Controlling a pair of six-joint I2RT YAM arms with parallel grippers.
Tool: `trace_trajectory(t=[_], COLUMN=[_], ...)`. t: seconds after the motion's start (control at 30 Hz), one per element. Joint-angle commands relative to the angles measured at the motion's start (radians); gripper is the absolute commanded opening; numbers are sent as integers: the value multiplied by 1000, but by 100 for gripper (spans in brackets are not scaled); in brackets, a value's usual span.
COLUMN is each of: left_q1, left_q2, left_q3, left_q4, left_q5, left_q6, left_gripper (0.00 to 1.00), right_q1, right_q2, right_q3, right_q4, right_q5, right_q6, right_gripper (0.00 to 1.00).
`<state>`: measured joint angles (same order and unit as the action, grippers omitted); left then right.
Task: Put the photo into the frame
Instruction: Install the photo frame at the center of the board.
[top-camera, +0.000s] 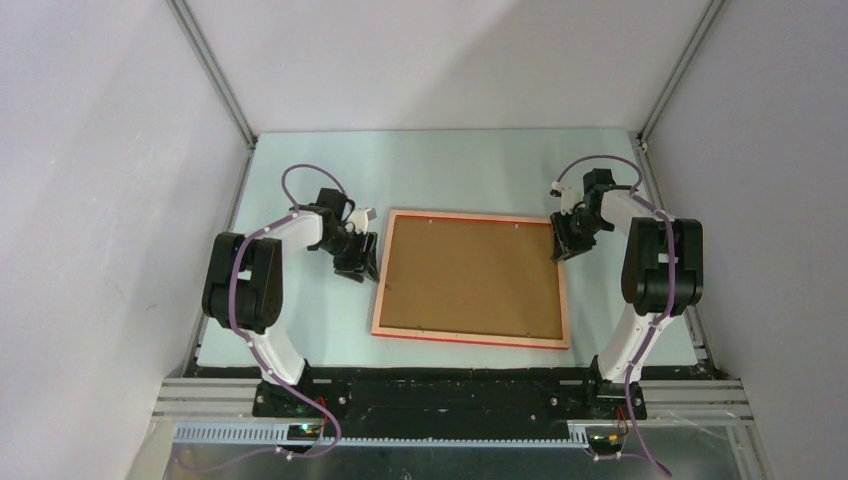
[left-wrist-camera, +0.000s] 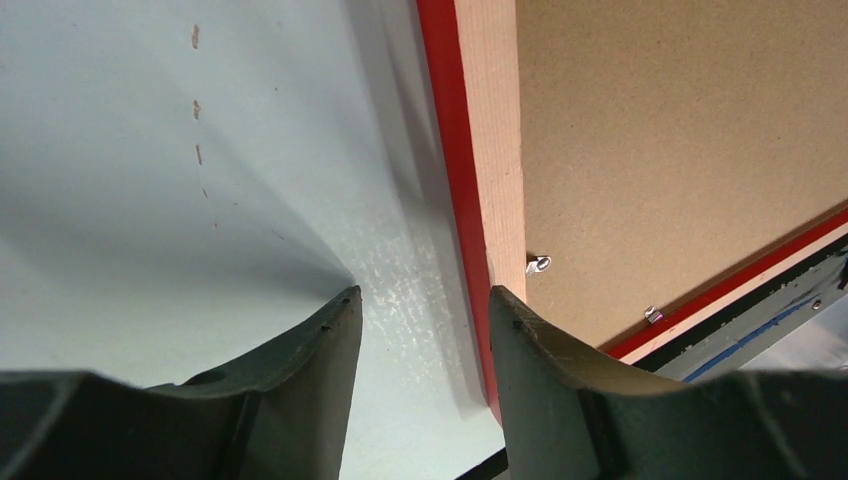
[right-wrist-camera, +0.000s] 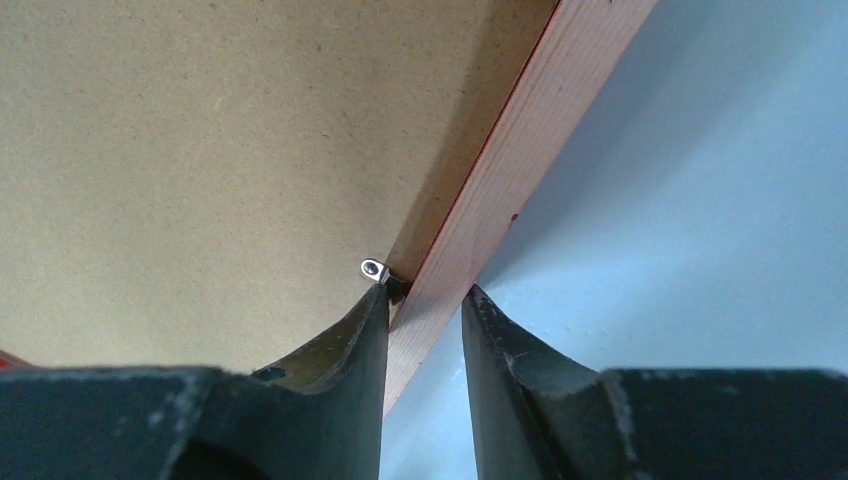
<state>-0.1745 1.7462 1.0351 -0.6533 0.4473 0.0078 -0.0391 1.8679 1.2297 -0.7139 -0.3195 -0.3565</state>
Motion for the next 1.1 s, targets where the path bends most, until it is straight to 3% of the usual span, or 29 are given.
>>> trace_trajectory(t=[0.0,0.4,0.63,0.8,1.07], left_q1=[-5,5,12,8,-23], left_q2=[-18,-50,-127,-181,-258], left_q3=[29,51,77,75,29], left_q4=[9,11,12,11,13], left_q5=[-27,-58,-114,-79,-102], left_q6=[14,37,90,139,234], left_gripper=[56,59,68,73,77], right_q1=[-2,-33,-36,-3,229], right_q2=[20,-58,-159,-245,-455], right_q3=[-13,-9,-9,-52,-213], right_q4=[2,-24,-62,-66,-90], right_q5=[54,2,-46,-59,-110], right_q6=[-51,-4,8,-18,-188], right_gripper=[33,59,62,62,62])
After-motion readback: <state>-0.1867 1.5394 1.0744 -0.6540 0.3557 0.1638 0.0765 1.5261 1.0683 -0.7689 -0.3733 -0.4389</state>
